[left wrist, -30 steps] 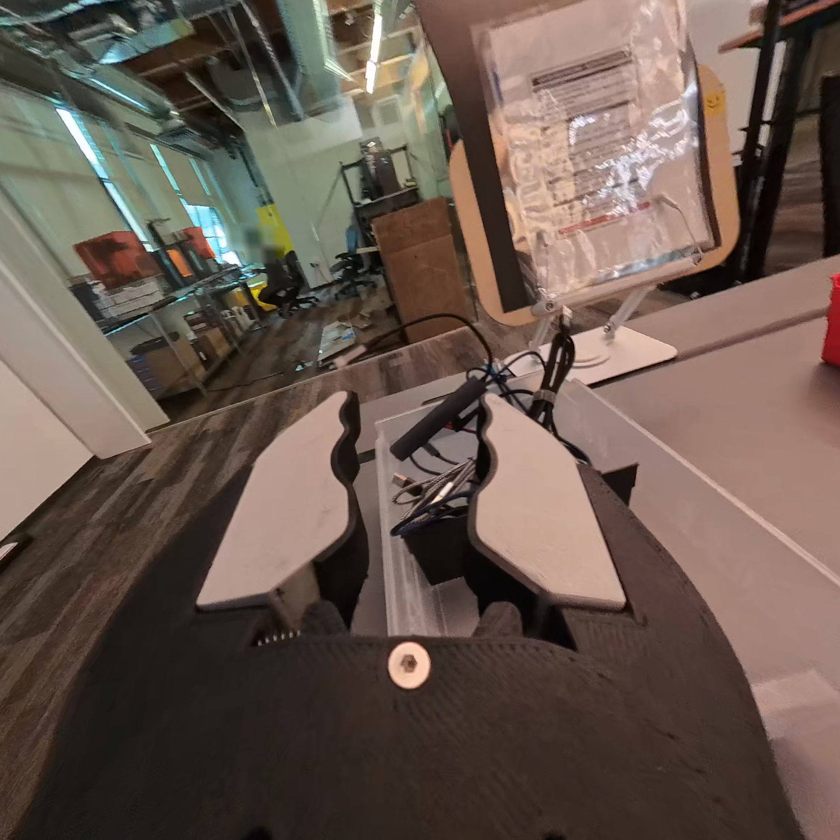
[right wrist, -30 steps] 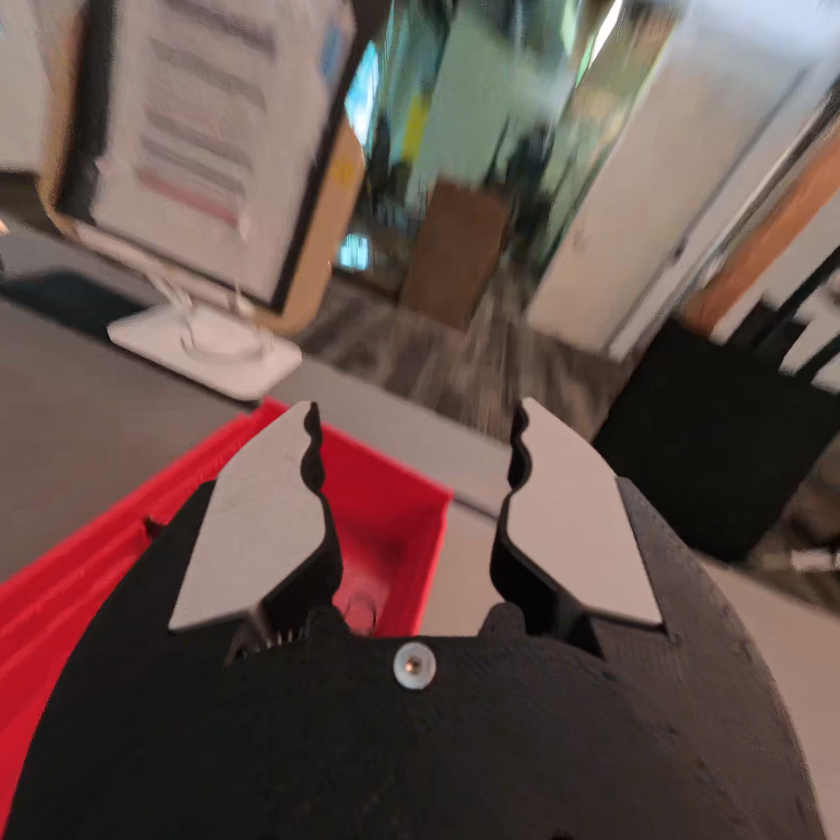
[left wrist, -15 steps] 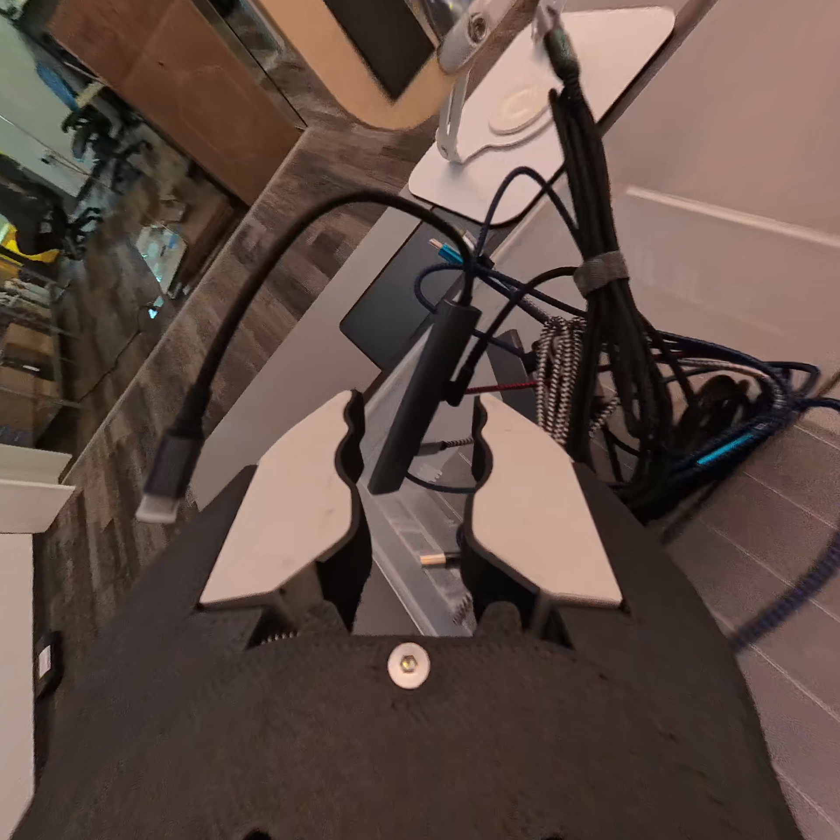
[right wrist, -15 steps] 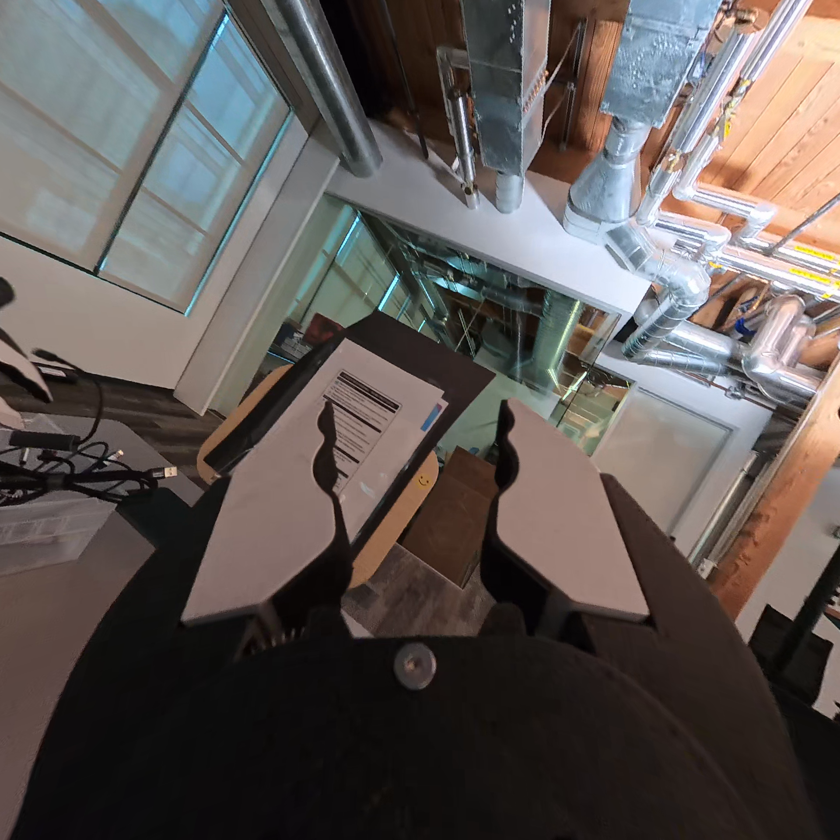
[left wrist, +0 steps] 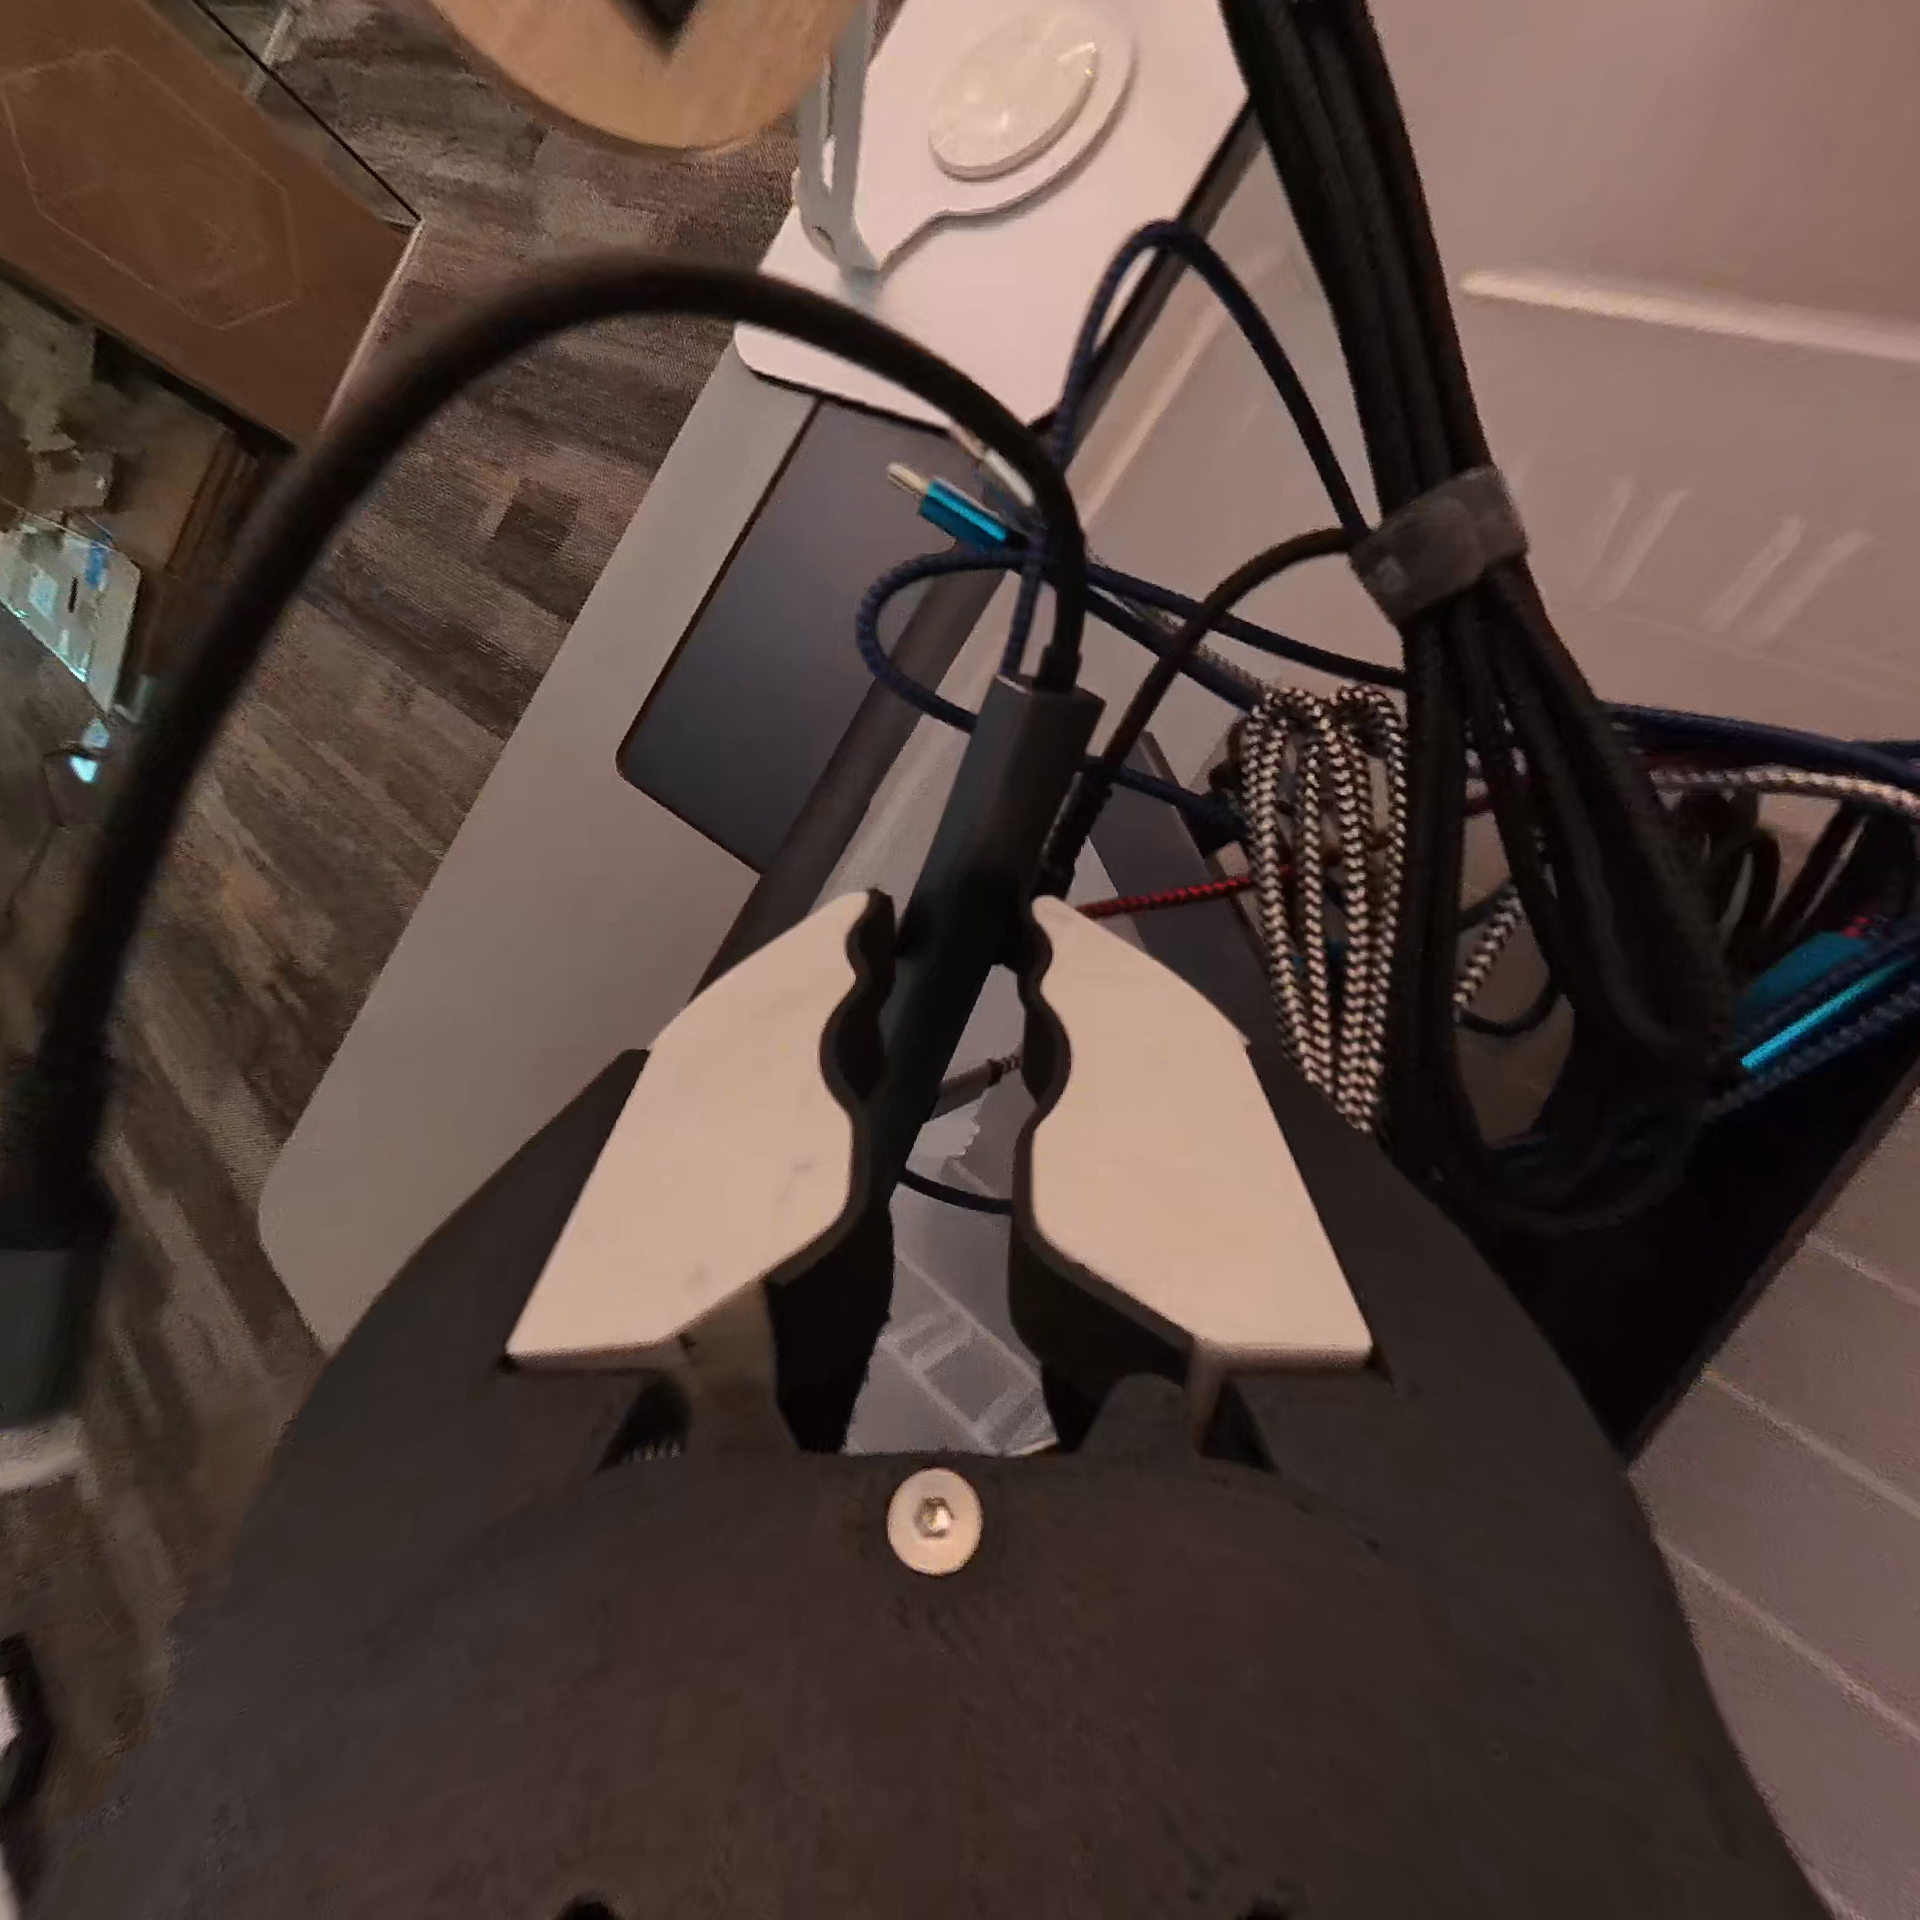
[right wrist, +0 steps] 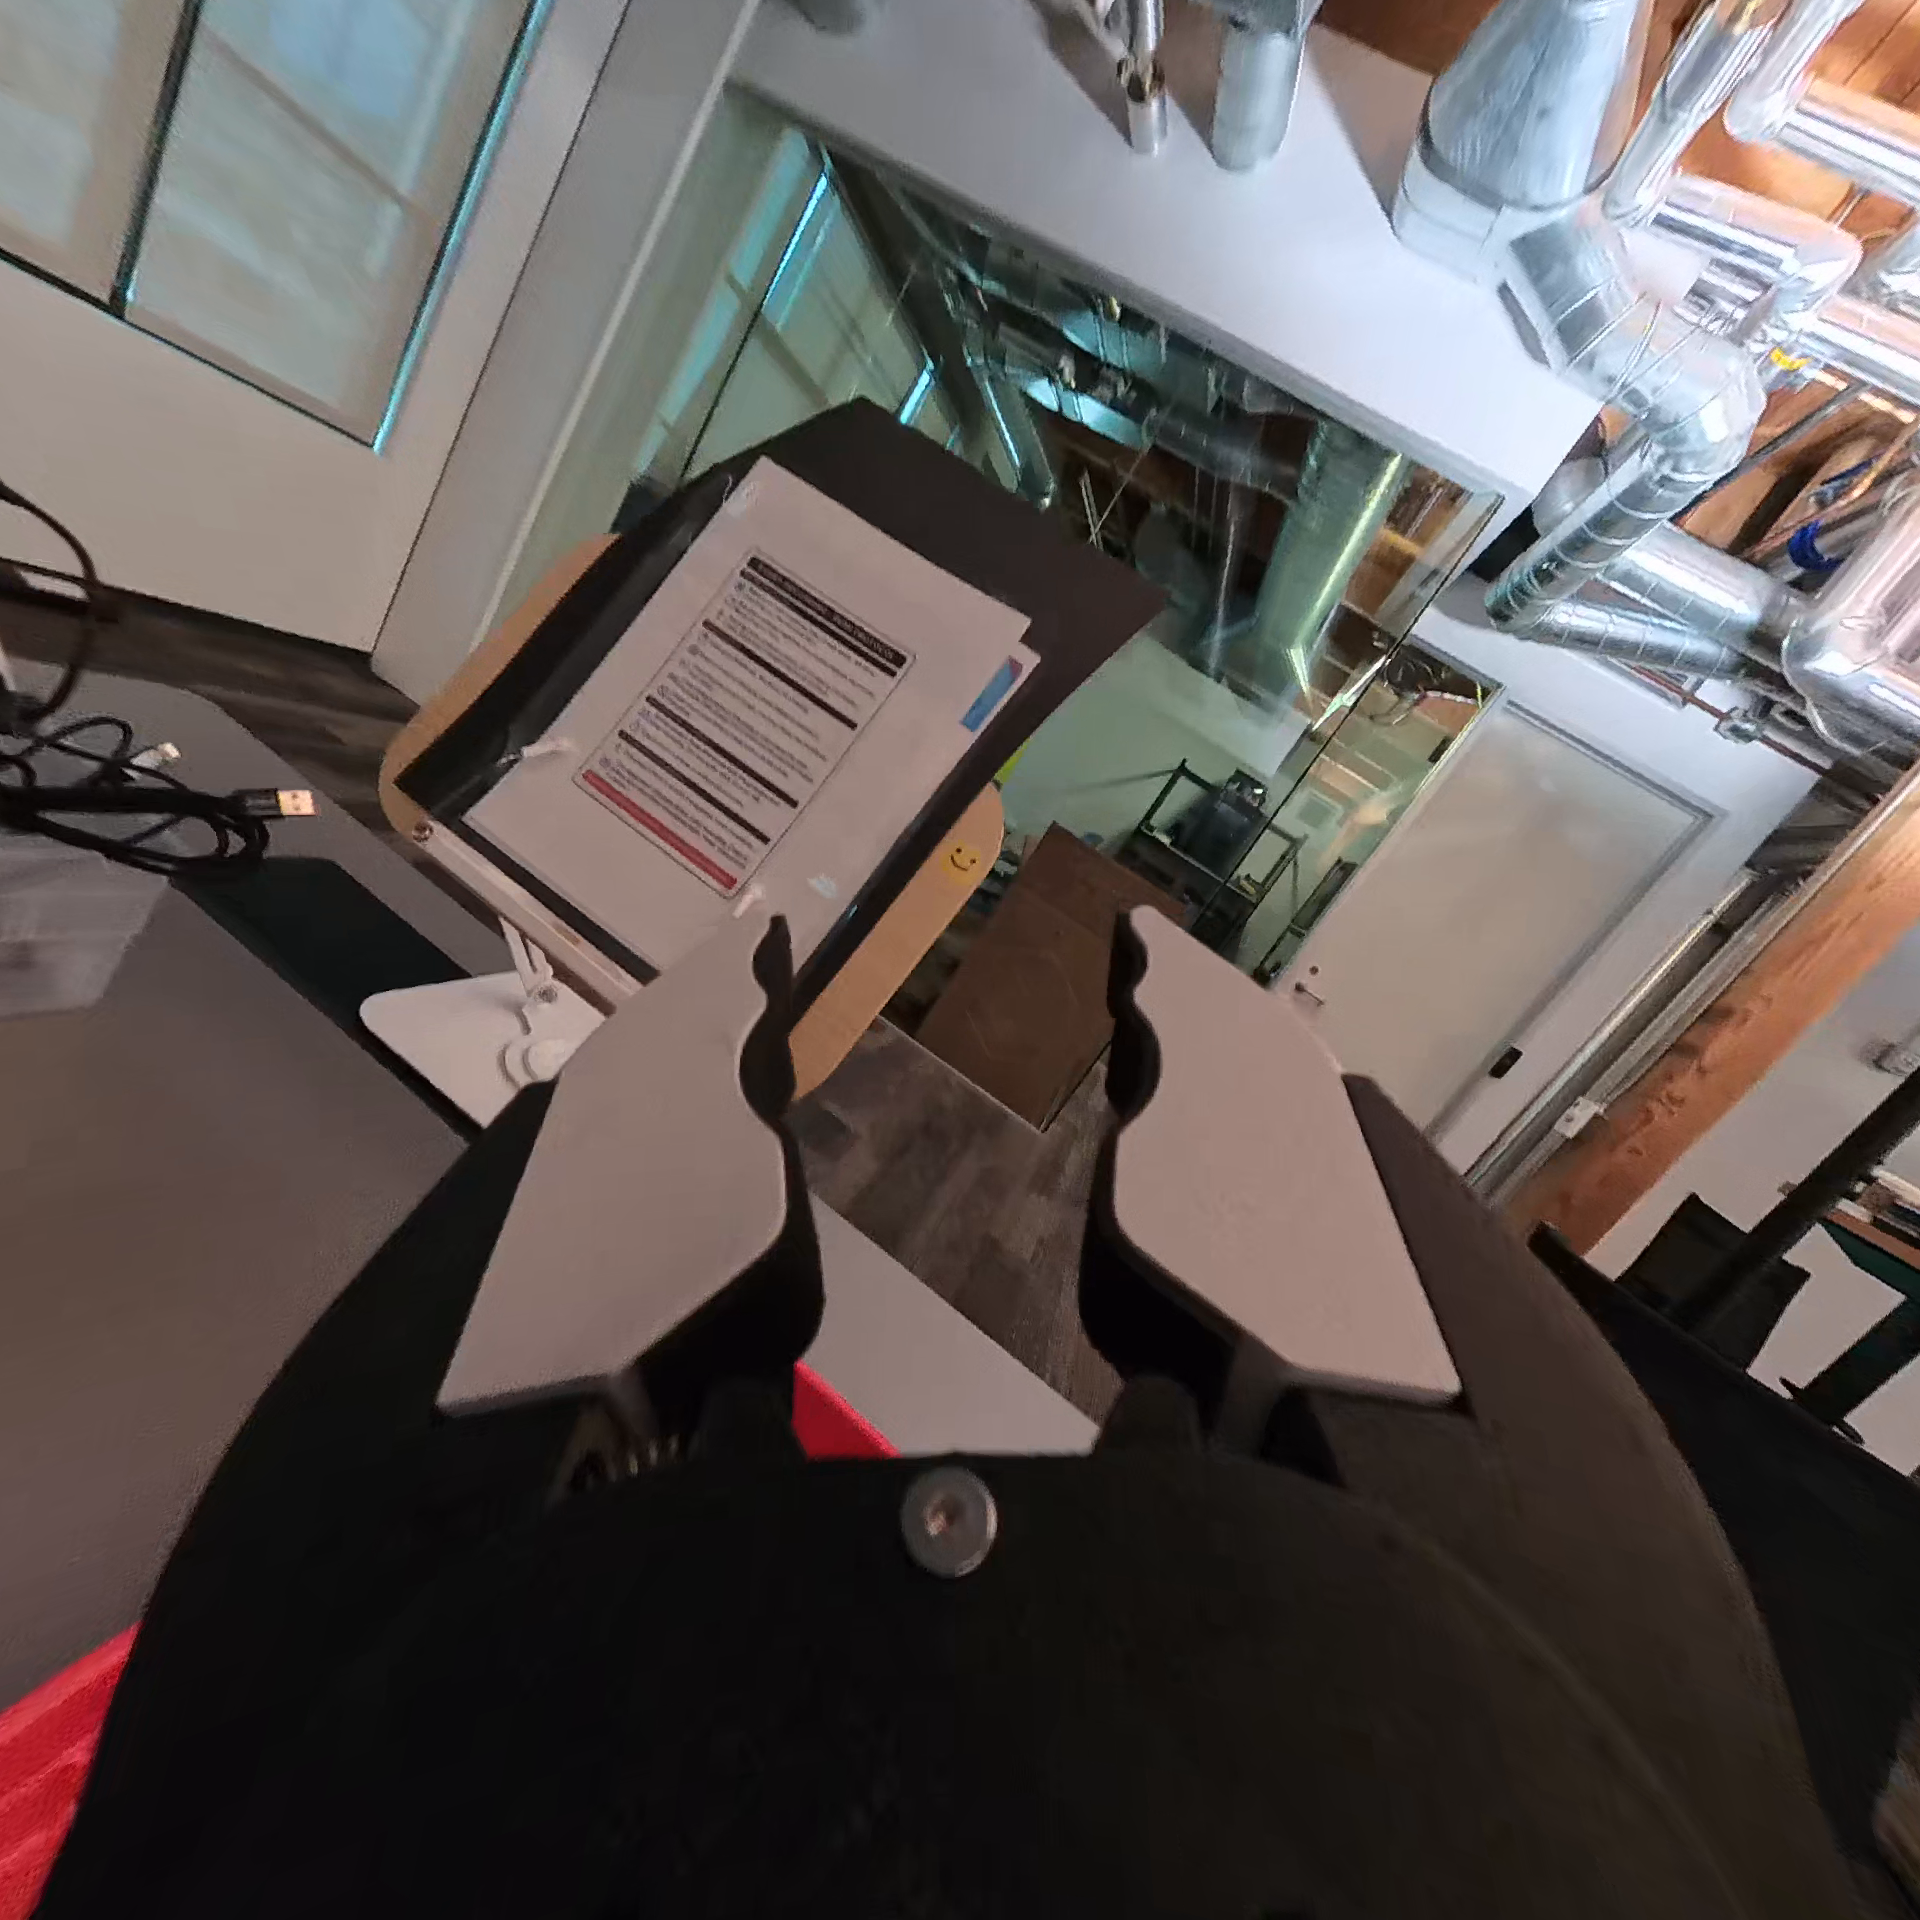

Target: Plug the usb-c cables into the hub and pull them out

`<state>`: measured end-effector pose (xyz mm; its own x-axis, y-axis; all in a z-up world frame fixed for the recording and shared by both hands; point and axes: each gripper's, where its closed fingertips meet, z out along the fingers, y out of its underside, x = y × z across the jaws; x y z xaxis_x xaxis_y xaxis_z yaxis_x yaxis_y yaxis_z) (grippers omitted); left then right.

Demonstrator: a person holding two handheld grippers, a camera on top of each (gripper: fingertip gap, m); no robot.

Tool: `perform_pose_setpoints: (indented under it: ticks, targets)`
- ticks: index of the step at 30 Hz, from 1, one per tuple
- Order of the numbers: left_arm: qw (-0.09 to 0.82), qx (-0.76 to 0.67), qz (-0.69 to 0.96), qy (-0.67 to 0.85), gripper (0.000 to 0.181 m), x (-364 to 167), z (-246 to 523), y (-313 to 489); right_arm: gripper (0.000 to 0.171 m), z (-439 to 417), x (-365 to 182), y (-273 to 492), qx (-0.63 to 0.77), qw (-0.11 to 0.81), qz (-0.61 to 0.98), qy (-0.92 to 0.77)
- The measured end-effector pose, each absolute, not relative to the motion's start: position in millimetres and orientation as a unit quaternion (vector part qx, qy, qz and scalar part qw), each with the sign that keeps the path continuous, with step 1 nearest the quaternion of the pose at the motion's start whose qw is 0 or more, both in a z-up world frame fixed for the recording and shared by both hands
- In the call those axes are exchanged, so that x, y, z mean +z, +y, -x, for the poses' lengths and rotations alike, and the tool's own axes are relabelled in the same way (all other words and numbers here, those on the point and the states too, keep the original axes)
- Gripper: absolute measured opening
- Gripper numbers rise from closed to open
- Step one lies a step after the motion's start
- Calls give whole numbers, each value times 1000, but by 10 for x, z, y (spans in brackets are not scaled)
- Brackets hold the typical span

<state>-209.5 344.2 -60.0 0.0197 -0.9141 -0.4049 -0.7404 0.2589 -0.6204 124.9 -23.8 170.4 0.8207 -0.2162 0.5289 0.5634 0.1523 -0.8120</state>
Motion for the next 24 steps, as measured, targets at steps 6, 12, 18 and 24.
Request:
perform_pose_setpoints:
  ticks: [6,12,18,24]
  targets:
    - [411,-133,577,693,13,-159,2162,3210,58,-1269,1610,-153,-263,732,609,-153]
    - [444,-104,561,690,12,599,2238,2951,57,-1189,1580,-132,-269,723,613,-171]
    - [538,-154,526,640,8,1656,2132,2492,56,-1148,1573,-168,-296,706,617,-184]
    - [585,-217,500,601,8,2363,1998,2034,55,-1125,1583,-223,-280,714,616,-181]
